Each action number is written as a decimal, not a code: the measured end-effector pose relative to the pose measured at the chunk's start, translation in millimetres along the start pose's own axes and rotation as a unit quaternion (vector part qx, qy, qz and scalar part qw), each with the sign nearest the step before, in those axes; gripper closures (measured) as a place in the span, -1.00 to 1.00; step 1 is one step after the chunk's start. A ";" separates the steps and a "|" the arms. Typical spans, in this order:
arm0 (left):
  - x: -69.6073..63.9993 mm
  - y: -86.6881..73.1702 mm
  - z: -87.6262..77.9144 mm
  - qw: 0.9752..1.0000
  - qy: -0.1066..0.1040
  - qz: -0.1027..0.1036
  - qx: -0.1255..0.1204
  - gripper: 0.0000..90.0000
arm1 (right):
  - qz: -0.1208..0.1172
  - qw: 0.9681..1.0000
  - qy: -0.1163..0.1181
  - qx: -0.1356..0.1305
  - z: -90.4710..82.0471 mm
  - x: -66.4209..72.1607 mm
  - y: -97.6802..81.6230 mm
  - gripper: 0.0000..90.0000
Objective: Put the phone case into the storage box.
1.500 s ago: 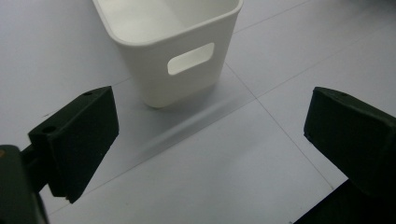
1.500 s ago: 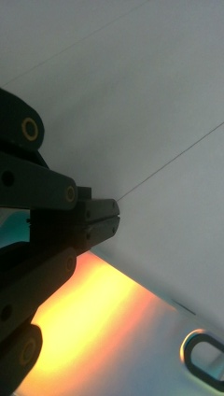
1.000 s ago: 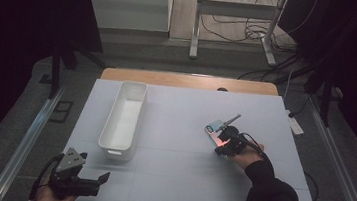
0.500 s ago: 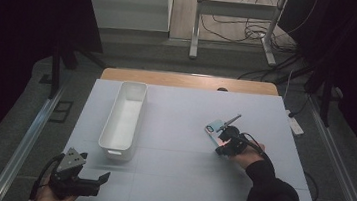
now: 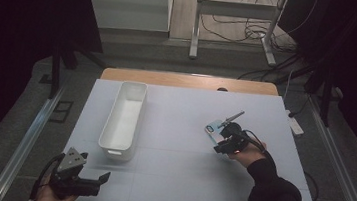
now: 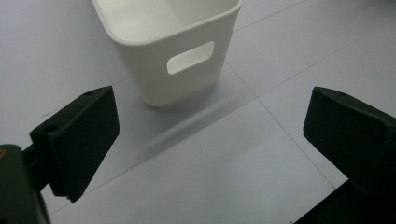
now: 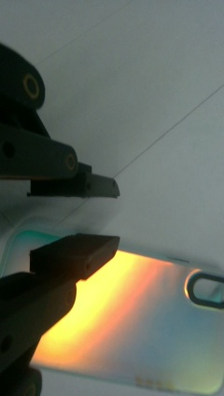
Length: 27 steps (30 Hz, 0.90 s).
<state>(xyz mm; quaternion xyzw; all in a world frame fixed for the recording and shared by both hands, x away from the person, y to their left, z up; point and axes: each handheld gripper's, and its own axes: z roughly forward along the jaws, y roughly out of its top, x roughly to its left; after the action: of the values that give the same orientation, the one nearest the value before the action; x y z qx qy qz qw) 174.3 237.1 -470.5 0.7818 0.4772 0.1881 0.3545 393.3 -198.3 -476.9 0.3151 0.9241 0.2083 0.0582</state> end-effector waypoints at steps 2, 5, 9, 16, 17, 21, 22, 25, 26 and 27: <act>0.0 0.0 0.0 1.000 0.000 0.000 0.000 -0.90 | 0.001 1.000 -0.011 -0.004 -3.6 -0.7 1.1 0.28; 0.0 0.0 0.1 1.000 0.000 0.001 0.000 -0.90 | 0.008 1.000 -0.022 -0.002 -7.0 -3.3 2.3 0.11; -0.1 0.1 0.2 1.000 0.000 0.001 0.001 -0.90 | 0.019 0.999 -0.030 0.000 -10.1 -8.3 2.9 -0.09; -0.2 0.3 0.4 1.000 0.001 0.002 0.002 -0.90 | 0.030 0.999 -0.035 0.007 -10.1 -15.9 2.7 -0.49; -0.2 0.3 0.4 1.000 0.001 0.002 0.002 -0.90 | 0.032 0.999 -0.038 0.007 -9.7 -17.6 3.0 -0.56; -0.2 0.3 0.4 1.000 0.001 0.002 0.002 -0.90 | 0.045 0.998 -0.041 0.014 -8.3 -23.3 4.6 -0.75; -0.1 0.3 0.4 1.000 0.000 0.002 0.002 -0.90 | 0.048 0.998 -0.046 0.020 -7.1 -26.1 5.4 -0.81; 0.0 0.3 0.5 1.000 0.000 0.002 0.002 -0.90 | 0.054 0.997 -0.049 0.027 -5.7 -30.5 6.6 -0.90; 0.0 0.3 0.5 1.000 0.000 0.002 0.002 -0.90 | 0.055 0.997 -0.051 0.032 -5.0 -31.6 6.9 -0.93; 0.0 0.3 0.5 1.000 0.000 0.002 0.002 -0.90 | 0.055 0.996 -0.053 0.037 -4.0 -32.9 7.2 -0.96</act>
<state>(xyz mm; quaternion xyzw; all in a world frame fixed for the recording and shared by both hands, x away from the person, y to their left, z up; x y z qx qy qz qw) 174.8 236.8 -470.6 0.7833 0.4764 0.1877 0.3526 422.6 -214.5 -471.0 0.3777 0.9081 0.1602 0.0837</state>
